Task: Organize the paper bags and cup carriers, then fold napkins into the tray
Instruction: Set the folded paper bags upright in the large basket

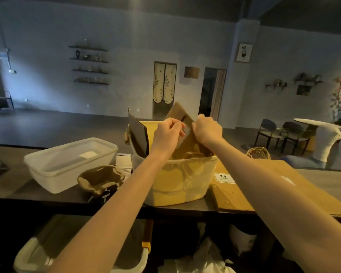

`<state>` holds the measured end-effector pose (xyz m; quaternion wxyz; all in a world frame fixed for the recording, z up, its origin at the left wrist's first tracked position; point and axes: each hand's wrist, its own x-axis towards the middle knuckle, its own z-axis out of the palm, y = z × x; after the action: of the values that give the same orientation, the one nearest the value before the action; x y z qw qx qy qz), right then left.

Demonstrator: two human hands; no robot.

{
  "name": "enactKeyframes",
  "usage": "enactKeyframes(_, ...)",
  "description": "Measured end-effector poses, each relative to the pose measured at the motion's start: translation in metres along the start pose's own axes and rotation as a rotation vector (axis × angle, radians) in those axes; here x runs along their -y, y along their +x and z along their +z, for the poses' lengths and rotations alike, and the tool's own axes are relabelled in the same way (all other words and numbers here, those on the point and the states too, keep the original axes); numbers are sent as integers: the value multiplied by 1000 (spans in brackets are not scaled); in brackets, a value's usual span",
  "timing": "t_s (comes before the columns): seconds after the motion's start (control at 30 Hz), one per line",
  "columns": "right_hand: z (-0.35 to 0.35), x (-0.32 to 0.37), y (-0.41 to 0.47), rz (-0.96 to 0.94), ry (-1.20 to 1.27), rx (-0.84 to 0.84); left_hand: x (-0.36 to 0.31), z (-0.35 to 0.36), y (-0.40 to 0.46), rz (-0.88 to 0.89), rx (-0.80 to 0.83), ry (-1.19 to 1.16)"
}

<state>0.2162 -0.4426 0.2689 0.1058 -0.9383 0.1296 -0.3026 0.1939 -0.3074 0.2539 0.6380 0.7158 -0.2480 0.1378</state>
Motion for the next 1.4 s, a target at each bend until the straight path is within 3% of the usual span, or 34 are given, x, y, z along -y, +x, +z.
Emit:
enactKeyframes(0.1, 8, 3, -2, -55, -189, 254, 1, 1, -1, -24, 6, 35)
enactKeyframes(0.27, 3, 2, -5, -117, -198, 548, 1, -1, 0, -31, 7, 39)
enactKeyframes(0.33, -1, 2, -8, -143, -208, 518, 0, -1, 0, -39, 1, 35)
enactKeyframes(0.5, 10, -2, -12, -195, -331, 234, -1, -2, -1, -46, -7, 44)
enactKeyframes(0.67, 17, -4, -11, -218, -575, 287, -2, -5, -2, -57, 22, 40)
enactKeyframes(0.83, 0, -14, -9, -153, -381, 318, -5, -4, -5, -61, 47, 55)
enactKeyframes(1.0, -40, -36, -23, -71, -192, 102, -24, 2, -12, -97, 53, -73)
enactKeyframes(1.1, -67, -57, -41, -44, -167, 49, -37, 17, -23, -87, 135, -109)
enactKeyframes(1.2, -78, -81, -61, 44, -107, 99, -40, 41, -36, -122, 272, -91)
enactKeyframes(1.4, -65, -125, -107, 296, 1, 275, -26, 87, -62, -429, 612, 83)
